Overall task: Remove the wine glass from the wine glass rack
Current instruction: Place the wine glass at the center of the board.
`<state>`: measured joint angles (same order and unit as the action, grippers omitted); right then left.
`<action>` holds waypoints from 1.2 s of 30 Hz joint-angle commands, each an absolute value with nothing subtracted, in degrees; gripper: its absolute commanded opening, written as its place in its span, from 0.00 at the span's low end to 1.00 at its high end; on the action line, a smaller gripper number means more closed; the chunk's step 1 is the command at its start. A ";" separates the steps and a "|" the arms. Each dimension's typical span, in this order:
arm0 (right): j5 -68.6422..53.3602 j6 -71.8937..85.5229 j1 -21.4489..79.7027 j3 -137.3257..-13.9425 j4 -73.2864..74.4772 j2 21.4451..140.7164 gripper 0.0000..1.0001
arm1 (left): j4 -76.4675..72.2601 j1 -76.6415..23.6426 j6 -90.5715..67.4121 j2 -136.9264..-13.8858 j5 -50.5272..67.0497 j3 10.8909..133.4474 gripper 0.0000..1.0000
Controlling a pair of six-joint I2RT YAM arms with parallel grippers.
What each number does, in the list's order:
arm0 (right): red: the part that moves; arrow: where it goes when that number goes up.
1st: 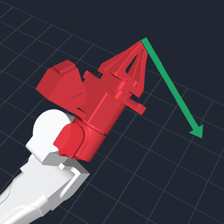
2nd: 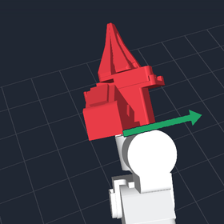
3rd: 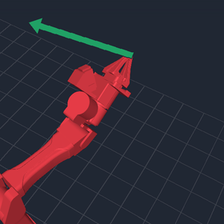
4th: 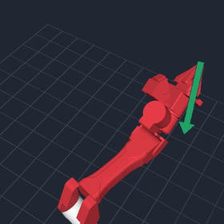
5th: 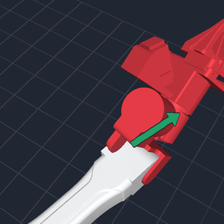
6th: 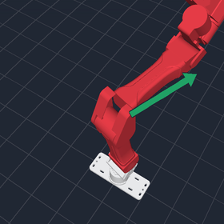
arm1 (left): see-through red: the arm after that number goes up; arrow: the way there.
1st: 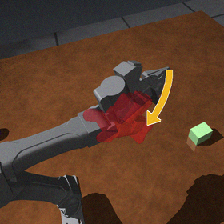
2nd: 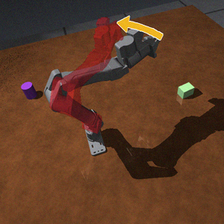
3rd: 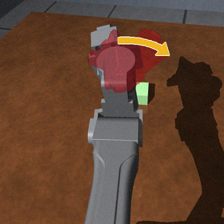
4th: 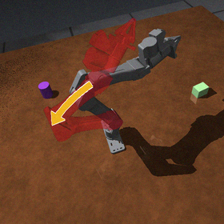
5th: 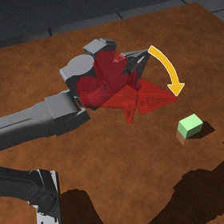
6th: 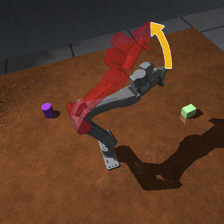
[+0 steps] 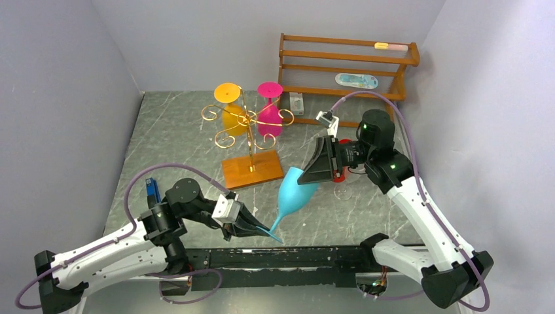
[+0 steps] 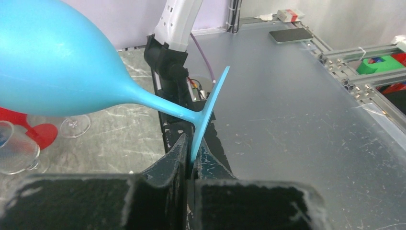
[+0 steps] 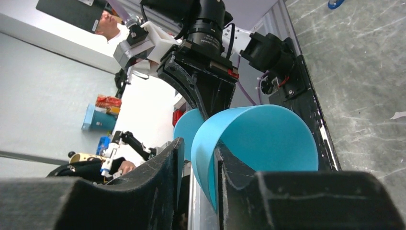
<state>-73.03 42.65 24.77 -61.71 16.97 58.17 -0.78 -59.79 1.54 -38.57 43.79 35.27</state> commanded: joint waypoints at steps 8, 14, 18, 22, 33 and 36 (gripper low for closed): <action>-79.11 38.20 26.55 -64.10 22.74 59.08 0.18 | -7.91 -59.18 -1.98 -39.77 42.84 34.56 0.05; -79.80 38.93 26.54 -63.98 20.83 58.80 0.05 | -3.63 -59.24 -0.77 -40.71 45.45 36.05 0.05; -80.74 39.05 26.55 -63.54 20.03 58.33 0.14 | -0.47 -59.24 -0.98 -41.86 45.99 37.95 0.05; -81.62 42.58 26.54 -62.29 15.72 58.01 0.41 | 2.02 -59.27 1.30 -41.49 46.02 38.43 0.05; -82.58 43.10 26.51 -63.52 14.16 59.84 0.28 | 5.37 -59.24 2.19 -39.07 42.45 37.27 0.05; -82.21 41.96 26.54 -63.87 15.59 60.80 0.39 | 6.65 -59.19 3.49 -38.09 42.17 37.62 0.05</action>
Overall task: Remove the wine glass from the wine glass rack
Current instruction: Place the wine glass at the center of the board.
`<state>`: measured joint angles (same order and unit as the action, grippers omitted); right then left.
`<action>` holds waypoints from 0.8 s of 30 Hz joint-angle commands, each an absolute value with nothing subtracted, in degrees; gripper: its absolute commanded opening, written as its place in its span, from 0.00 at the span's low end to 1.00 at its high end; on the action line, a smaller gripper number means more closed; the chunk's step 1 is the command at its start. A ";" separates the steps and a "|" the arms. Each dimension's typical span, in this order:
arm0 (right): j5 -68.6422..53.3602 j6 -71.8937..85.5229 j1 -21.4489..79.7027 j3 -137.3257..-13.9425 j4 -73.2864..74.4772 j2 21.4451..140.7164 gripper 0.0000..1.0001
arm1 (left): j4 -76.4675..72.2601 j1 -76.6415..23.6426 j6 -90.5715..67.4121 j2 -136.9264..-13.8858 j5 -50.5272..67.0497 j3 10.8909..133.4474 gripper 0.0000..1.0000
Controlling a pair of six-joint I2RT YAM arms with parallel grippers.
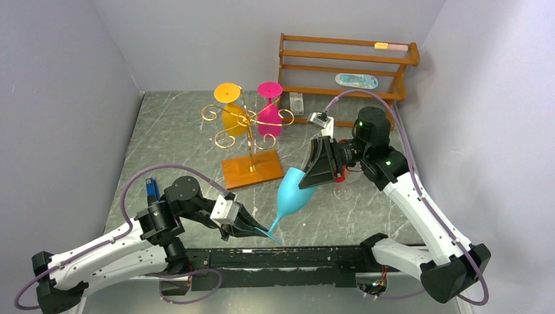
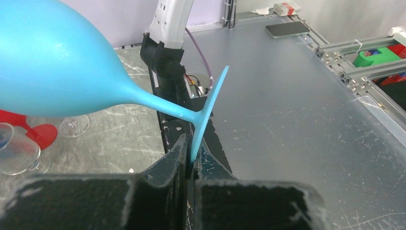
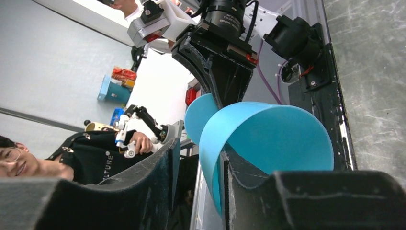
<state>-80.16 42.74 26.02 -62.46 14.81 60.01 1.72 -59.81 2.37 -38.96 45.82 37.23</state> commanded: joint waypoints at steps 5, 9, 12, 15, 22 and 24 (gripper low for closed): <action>-81.49 38.88 26.53 -65.38 18.51 61.47 0.32 | 7.85 -59.22 4.98 -38.28 42.32 38.41 0.05; -80.79 38.13 26.53 -65.47 19.36 61.46 0.13 | 7.90 -59.19 5.01 -39.36 42.08 39.02 0.05; -80.13 36.85 26.59 -65.50 20.64 61.39 0.07 | 6.78 -59.24 5.15 -39.33 41.81 38.81 0.05; -79.69 35.98 26.50 -65.48 21.60 61.14 0.00 | 5.90 -59.20 5.16 -39.11 41.04 38.68 0.05; -77.98 36.17 26.54 -64.51 20.34 59.37 0.00 | 5.24 -59.24 3.66 -40.47 43.14 39.90 0.28; -77.76 36.64 26.54 -64.10 19.96 59.24 0.00 | 6.34 -59.23 4.00 -41.01 42.86 40.60 0.34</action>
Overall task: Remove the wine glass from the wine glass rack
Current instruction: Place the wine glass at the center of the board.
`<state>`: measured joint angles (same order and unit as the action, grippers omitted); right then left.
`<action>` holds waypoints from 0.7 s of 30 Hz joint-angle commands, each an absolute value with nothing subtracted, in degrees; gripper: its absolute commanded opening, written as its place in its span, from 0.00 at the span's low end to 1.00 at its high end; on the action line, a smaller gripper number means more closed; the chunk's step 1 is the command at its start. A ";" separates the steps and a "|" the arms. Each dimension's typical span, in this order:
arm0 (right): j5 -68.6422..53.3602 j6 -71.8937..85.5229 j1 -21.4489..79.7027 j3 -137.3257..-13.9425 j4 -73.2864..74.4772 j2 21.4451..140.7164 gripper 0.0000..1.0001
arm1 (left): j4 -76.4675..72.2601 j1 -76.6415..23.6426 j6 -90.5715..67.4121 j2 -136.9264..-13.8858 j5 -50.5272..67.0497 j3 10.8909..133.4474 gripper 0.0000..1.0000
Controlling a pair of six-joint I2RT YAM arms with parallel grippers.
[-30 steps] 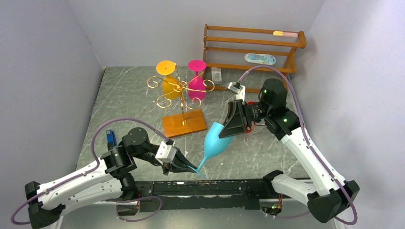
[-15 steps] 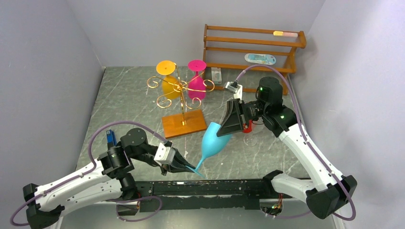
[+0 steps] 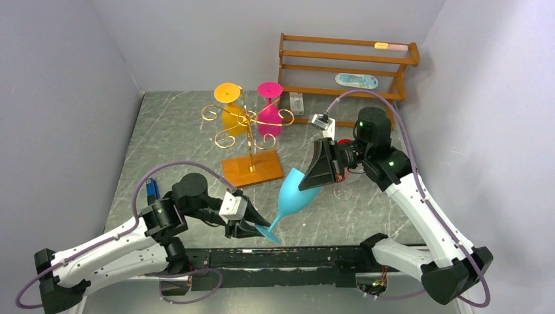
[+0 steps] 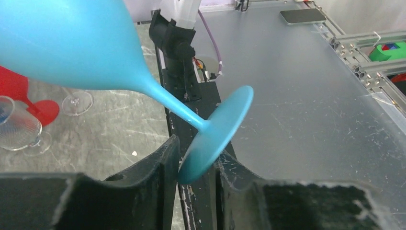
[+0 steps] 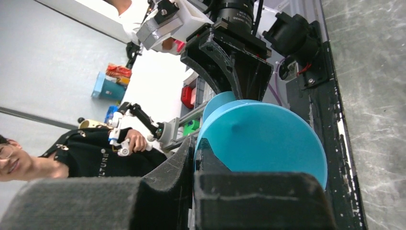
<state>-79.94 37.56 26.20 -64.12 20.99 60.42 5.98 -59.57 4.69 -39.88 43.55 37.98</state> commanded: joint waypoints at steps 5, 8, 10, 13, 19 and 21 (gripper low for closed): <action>-76.42 34.16 26.54 -64.35 23.14 59.65 0.00 | 7.24 -59.20 4.19 -41.27 43.13 41.38 0.47; -74.38 30.82 26.54 -65.42 28.26 60.23 0.00 | 8.13 -59.22 4.38 -40.90 41.73 41.52 0.56; -72.36 27.76 26.55 -66.45 32.34 60.86 0.00 | 9.38 -59.22 4.33 -40.54 39.81 41.78 0.62; -69.61 24.94 26.56 -67.04 36.35 61.42 0.00 | 11.45 -59.16 4.39 -40.26 36.34 42.22 0.67; -64.10 21.35 26.54 -67.71 41.79 62.16 0.00 | 14.33 -59.22 4.01 -39.89 30.97 42.49 0.71; -60.87 19.62 26.61 -68.46 45.38 62.54 0.00 | 14.37 -59.17 3.75 -39.53 29.56 42.15 0.72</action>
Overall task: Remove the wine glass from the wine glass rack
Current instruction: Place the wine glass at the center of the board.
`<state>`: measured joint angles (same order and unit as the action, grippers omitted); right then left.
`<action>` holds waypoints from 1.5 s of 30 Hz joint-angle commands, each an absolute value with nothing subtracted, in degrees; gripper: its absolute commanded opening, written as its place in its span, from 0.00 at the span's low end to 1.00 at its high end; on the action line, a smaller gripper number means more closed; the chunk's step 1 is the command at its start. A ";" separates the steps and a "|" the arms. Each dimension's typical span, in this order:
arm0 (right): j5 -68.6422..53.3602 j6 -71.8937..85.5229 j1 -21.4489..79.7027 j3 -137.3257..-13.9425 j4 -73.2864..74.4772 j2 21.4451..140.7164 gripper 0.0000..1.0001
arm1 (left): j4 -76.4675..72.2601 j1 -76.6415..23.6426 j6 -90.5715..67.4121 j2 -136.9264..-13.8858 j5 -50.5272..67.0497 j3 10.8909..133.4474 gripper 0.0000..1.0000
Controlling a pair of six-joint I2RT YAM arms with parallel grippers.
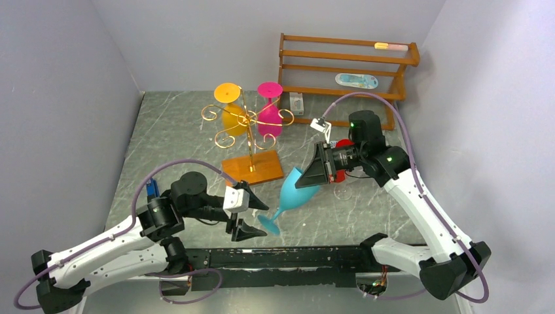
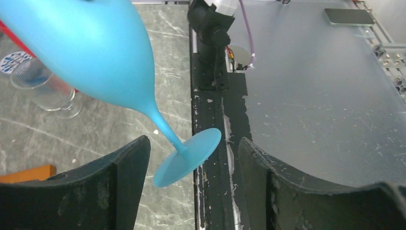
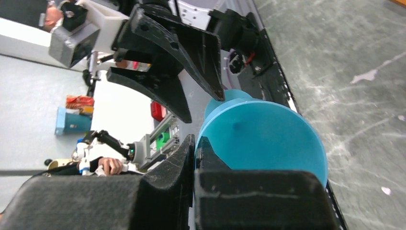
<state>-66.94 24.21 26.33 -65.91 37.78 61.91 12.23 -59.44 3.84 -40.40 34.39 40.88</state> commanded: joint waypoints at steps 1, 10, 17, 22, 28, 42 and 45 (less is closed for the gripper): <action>-59.04 18.96 26.55 -68.85 46.76 62.72 0.00 | 14.33 -59.21 3.24 -39.12 28.32 42.03 0.73; -37.60 17.55 27.85 -69.68 53.30 61.16 0.00 | 12.94 -59.15 -1.21 -34.44 15.01 39.41 0.87; -15.39 21.75 32.89 -67.12 50.58 55.87 0.00 | 11.47 -59.22 -5.47 -32.81 8.97 37.36 0.97; -8.54 22.70 35.61 -65.92 48.84 54.10 0.00 | 10.74 -59.17 -10.40 -32.28 5.11 35.63 0.97; -0.69 23.20 40.45 -64.36 51.04 56.40 0.00 | 12.84 -59.16 -10.11 -32.56 2.93 37.20 0.97; 21.42 32.27 55.38 -57.07 46.73 60.41 0.00 | 21.27 -59.15 -13.38 -32.31 -6.37 39.12 0.97; 21.47 34.76 55.44 -53.73 42.10 59.33 0.00 | 22.91 -59.16 -14.72 -32.14 -8.75 39.50 0.97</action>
<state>17.47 29.95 54.94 -56.99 48.16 60.29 18.79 -59.44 -12.34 -32.27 -3.60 37.23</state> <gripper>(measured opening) 0.029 0.968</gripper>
